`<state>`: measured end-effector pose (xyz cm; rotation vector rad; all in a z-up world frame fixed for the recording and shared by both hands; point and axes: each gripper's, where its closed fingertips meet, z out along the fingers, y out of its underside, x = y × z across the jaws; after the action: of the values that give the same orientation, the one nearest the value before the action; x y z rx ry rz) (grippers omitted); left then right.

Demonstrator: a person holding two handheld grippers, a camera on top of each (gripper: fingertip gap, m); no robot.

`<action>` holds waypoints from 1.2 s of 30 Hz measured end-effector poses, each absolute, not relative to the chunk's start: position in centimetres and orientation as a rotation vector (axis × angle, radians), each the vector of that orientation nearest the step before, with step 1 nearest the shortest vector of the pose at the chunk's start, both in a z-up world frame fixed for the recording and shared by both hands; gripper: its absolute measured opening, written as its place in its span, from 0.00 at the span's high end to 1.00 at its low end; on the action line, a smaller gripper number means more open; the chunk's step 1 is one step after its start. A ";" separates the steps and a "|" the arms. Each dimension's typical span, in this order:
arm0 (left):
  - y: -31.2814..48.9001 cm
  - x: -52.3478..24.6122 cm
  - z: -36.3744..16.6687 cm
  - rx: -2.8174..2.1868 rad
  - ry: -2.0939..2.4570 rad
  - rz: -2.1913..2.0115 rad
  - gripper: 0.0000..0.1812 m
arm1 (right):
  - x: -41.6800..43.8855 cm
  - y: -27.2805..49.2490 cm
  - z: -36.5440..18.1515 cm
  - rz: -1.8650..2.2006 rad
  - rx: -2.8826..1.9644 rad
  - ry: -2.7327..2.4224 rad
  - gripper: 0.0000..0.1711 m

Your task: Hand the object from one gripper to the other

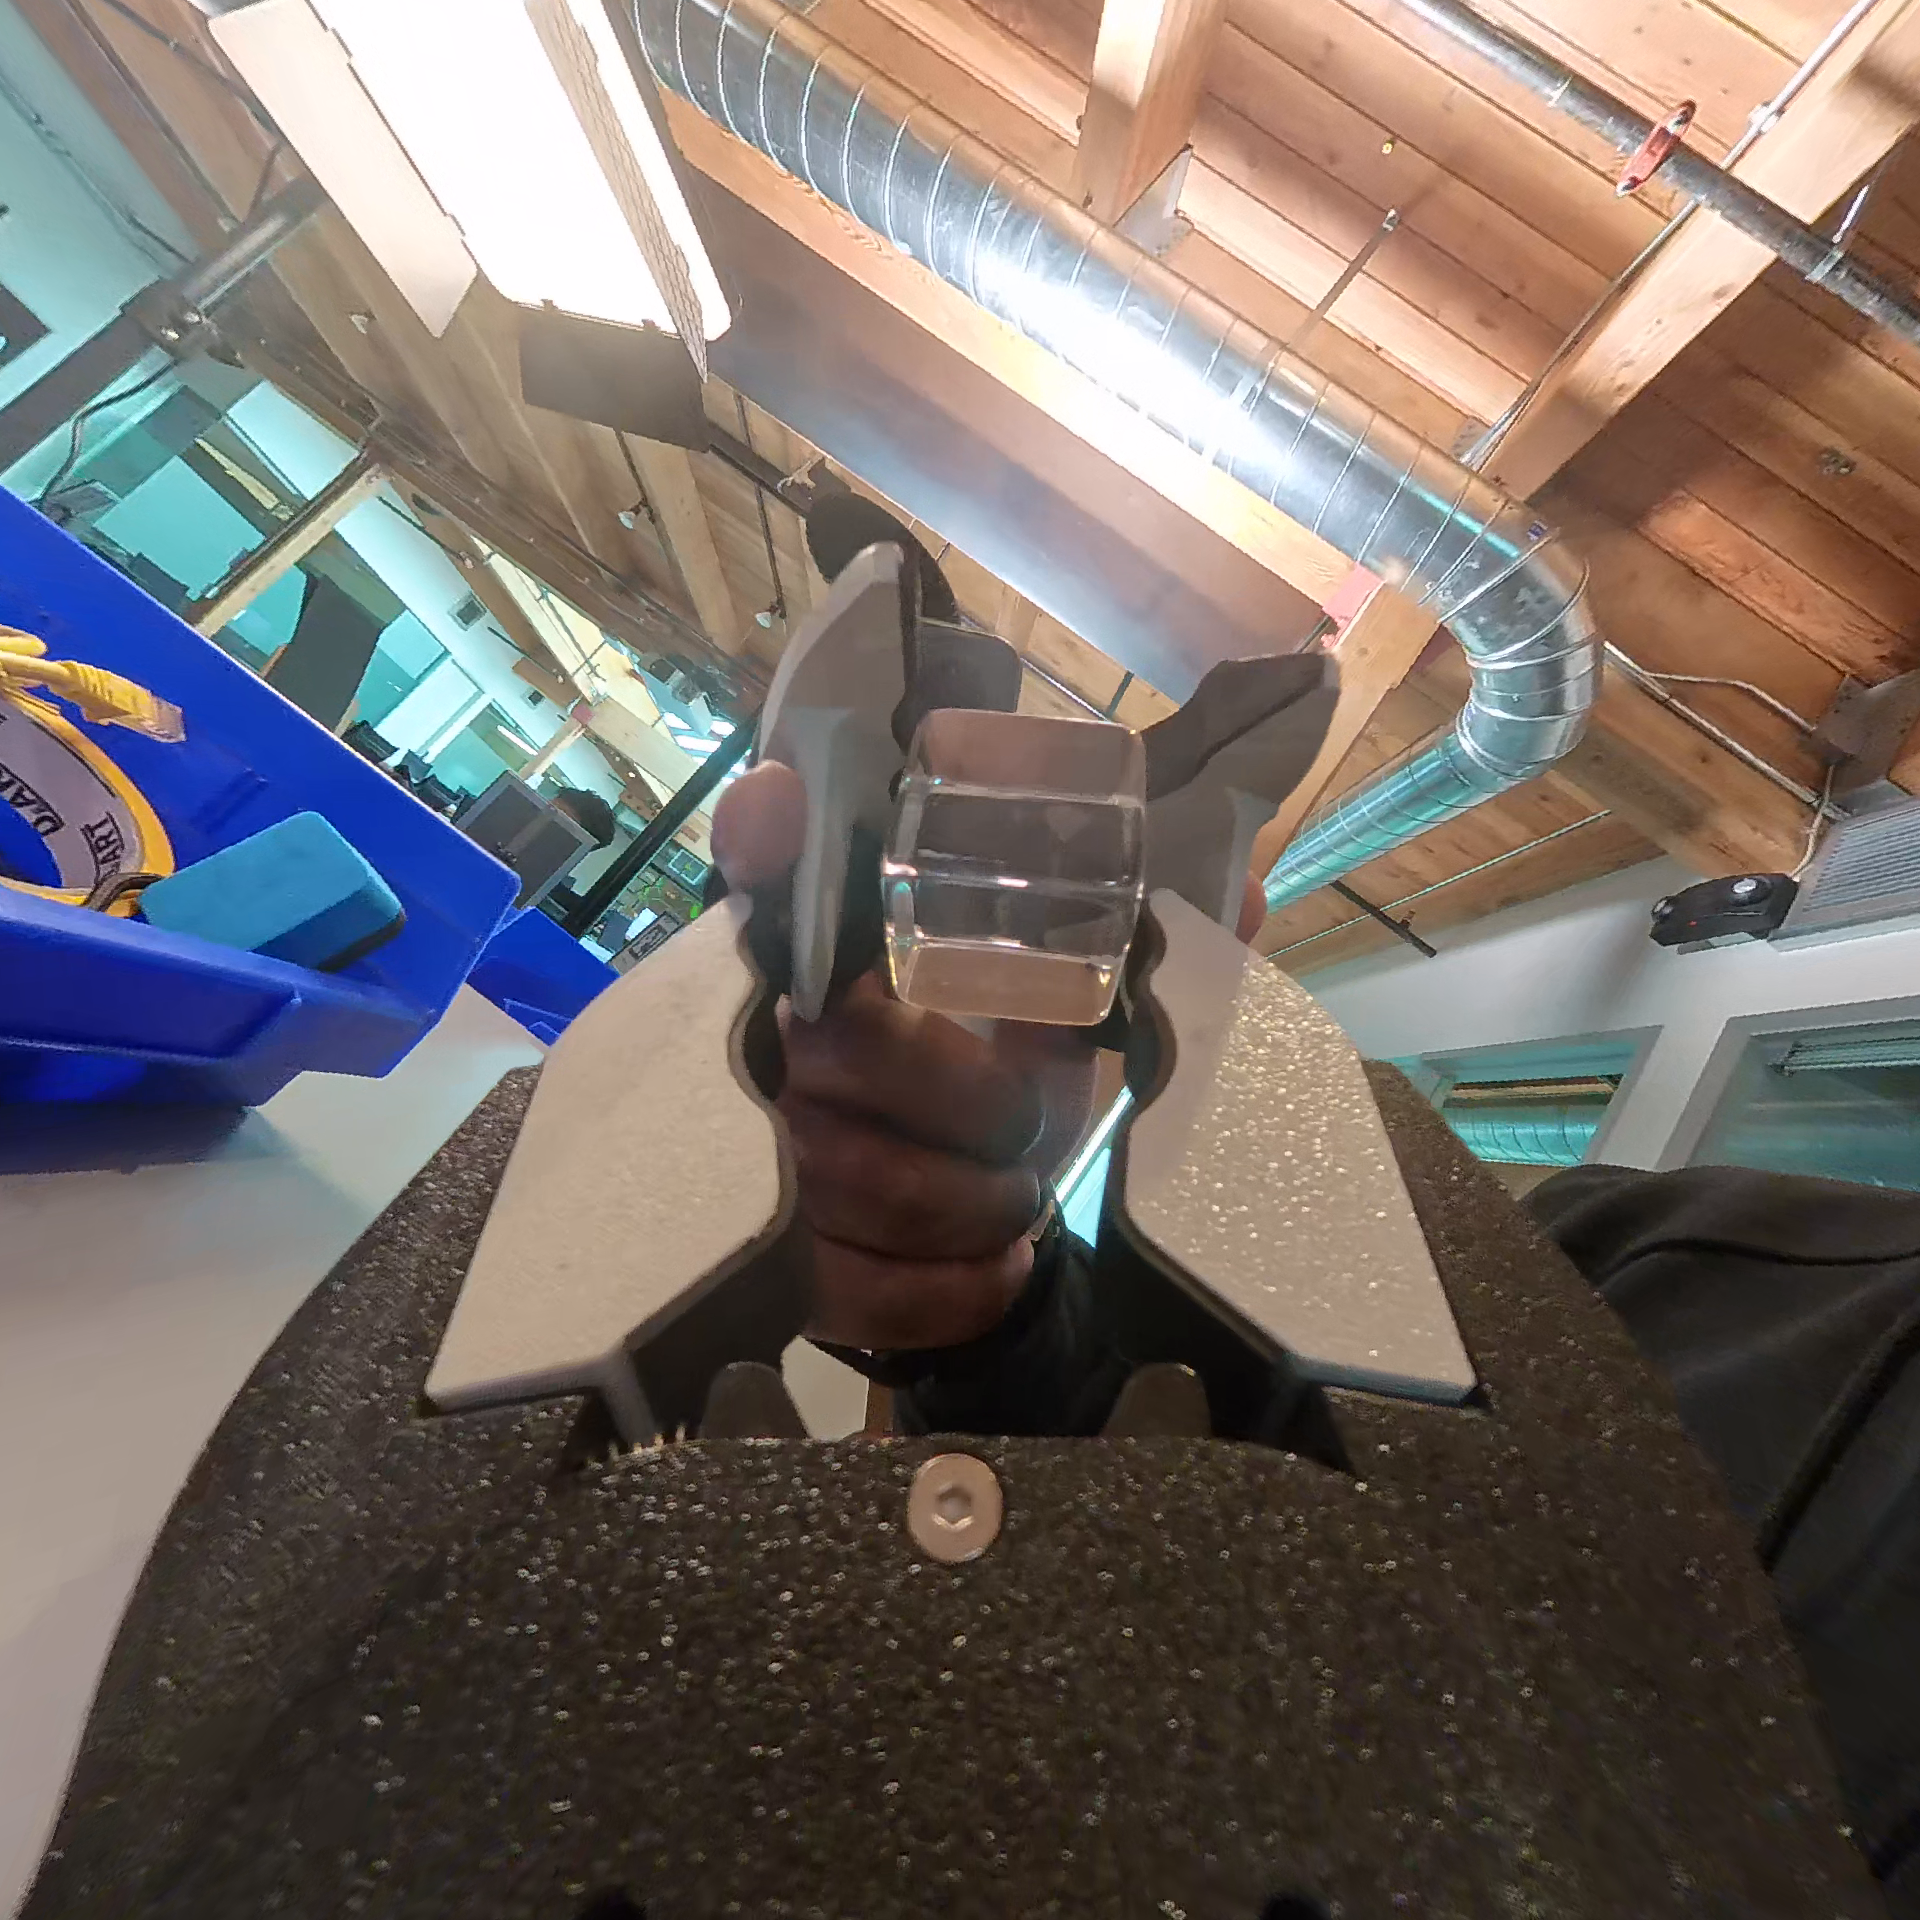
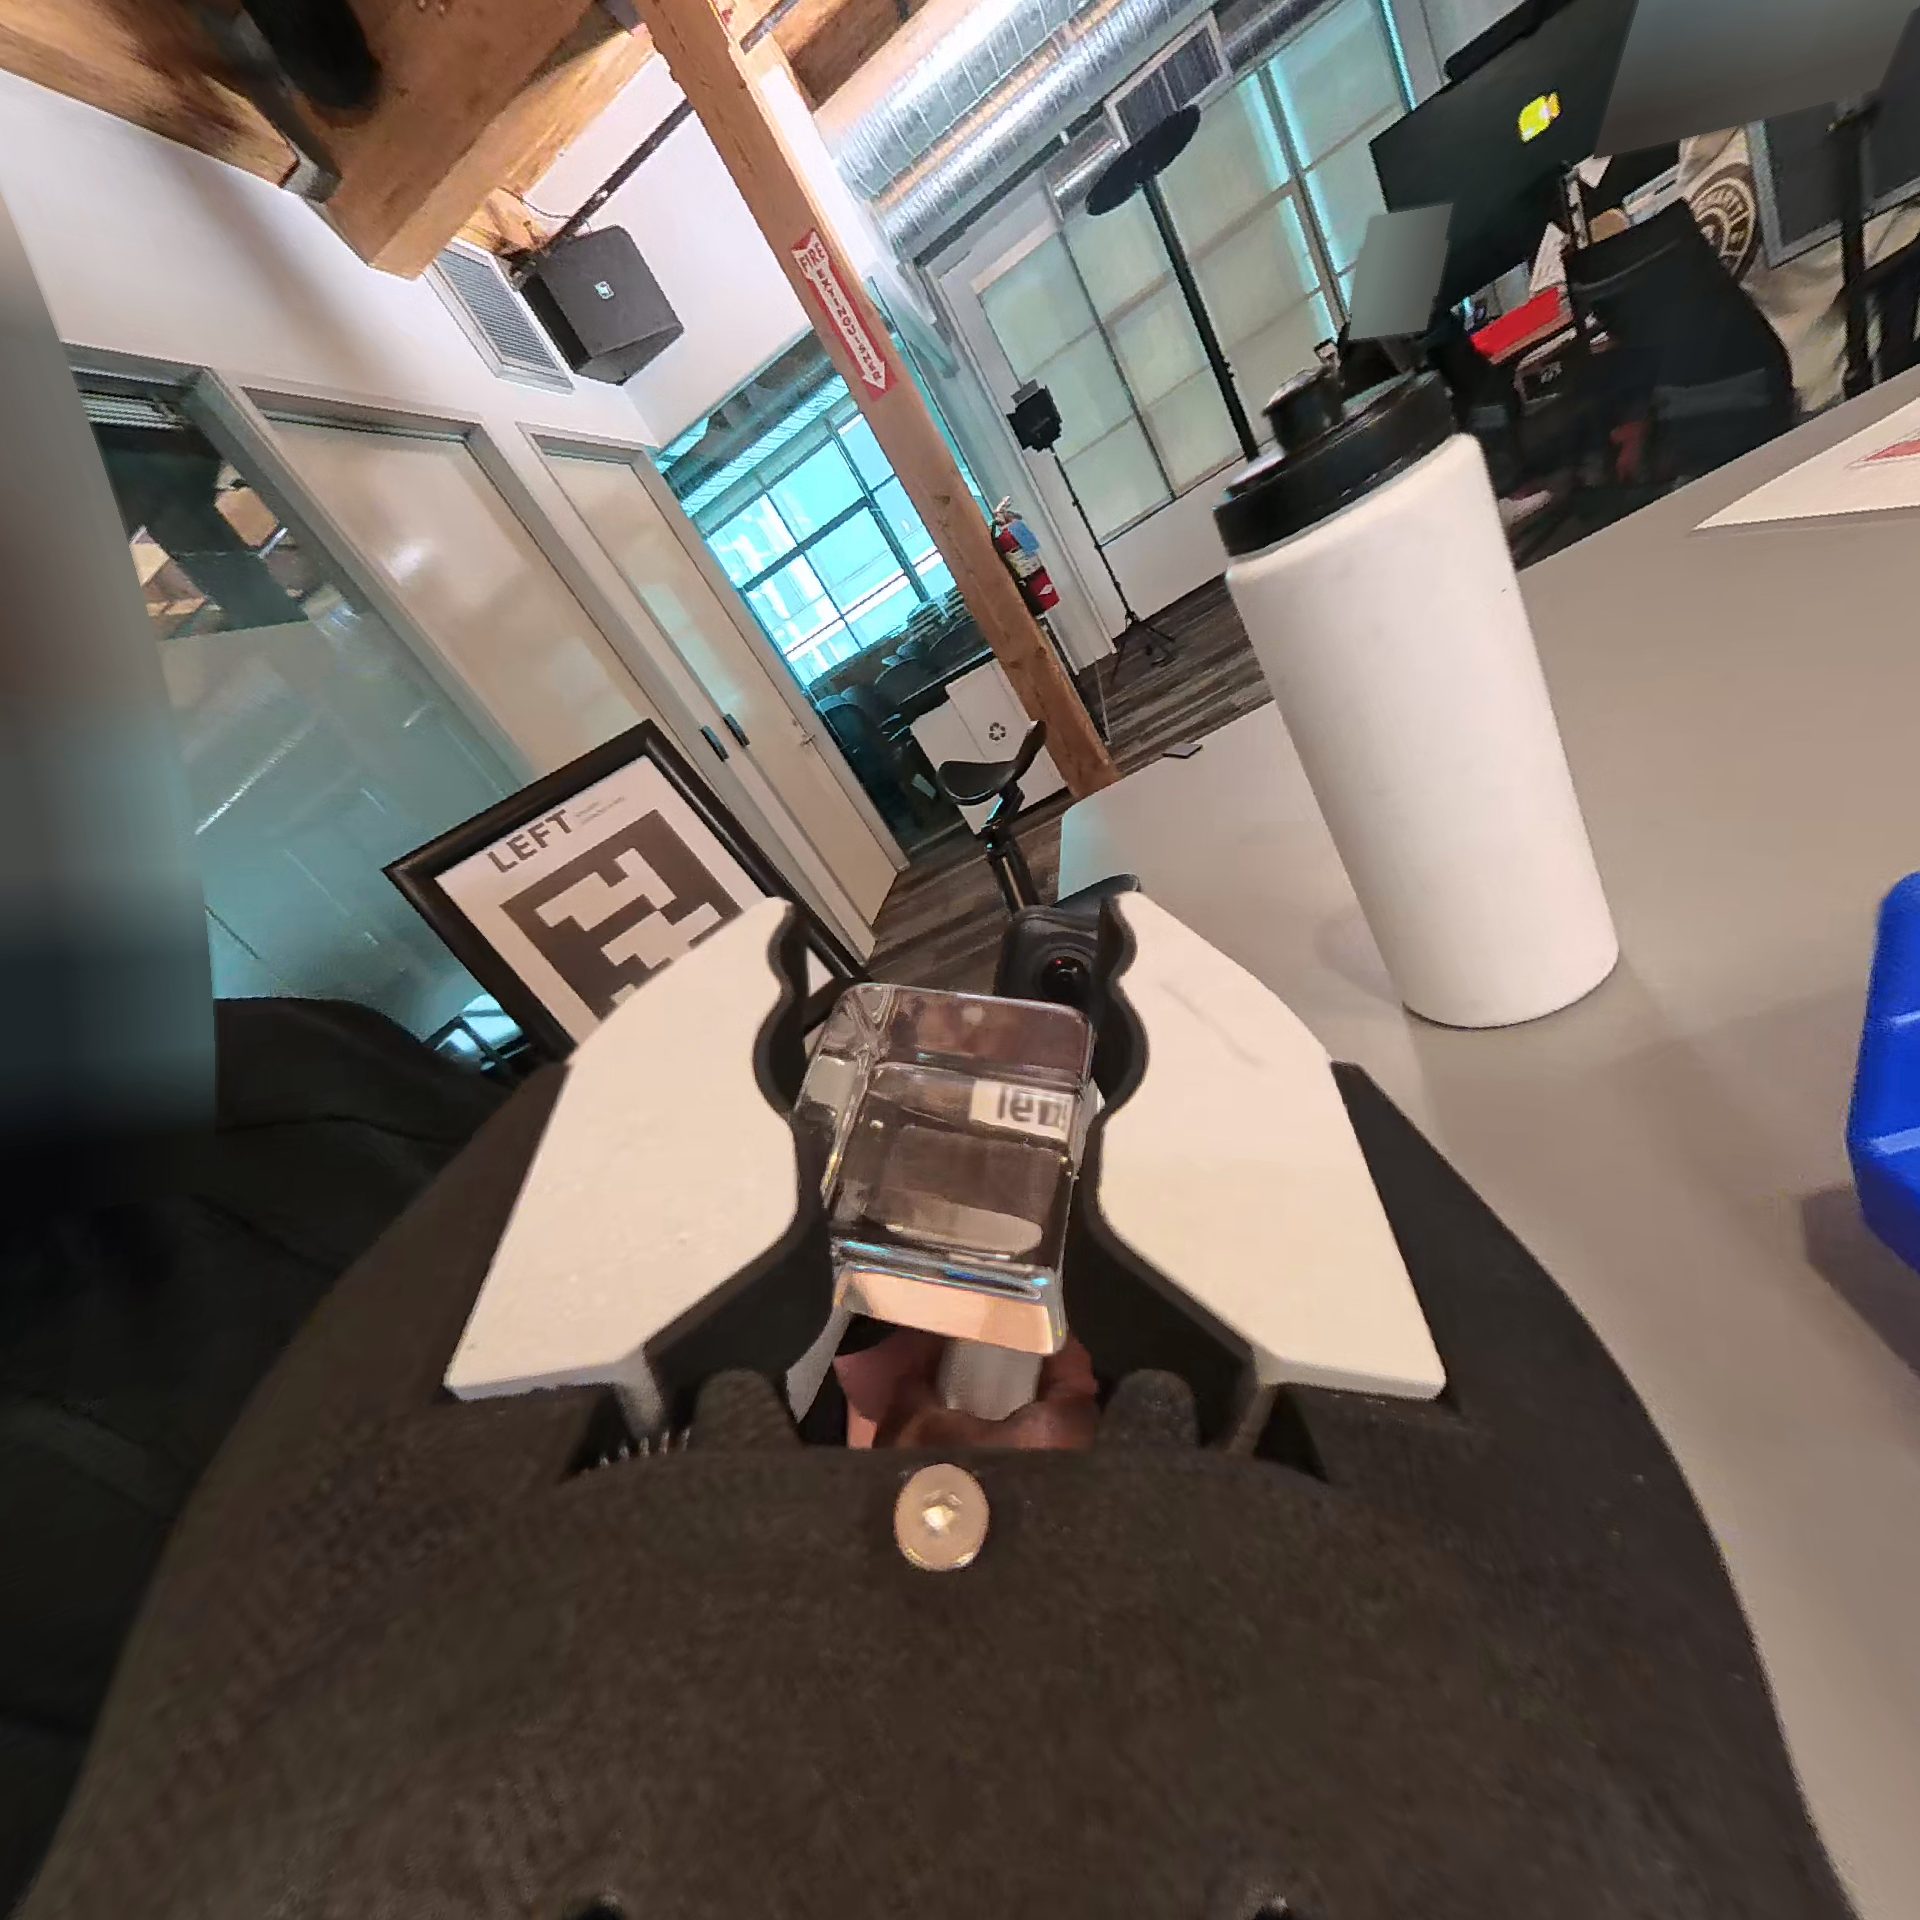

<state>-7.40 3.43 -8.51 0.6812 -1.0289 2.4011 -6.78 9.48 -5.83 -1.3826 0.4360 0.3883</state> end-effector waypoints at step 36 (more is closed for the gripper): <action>3.8 -3.5 -11.4 0.942 -1.002 2.054 0.73 | -1.5 8.8 -8.0 0.443 -1.457 0.465 0.83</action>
<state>-3.48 3.78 -11.41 0.9415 -1.0024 2.0539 -1.49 8.83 -8.04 -1.4570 0.4649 0.4428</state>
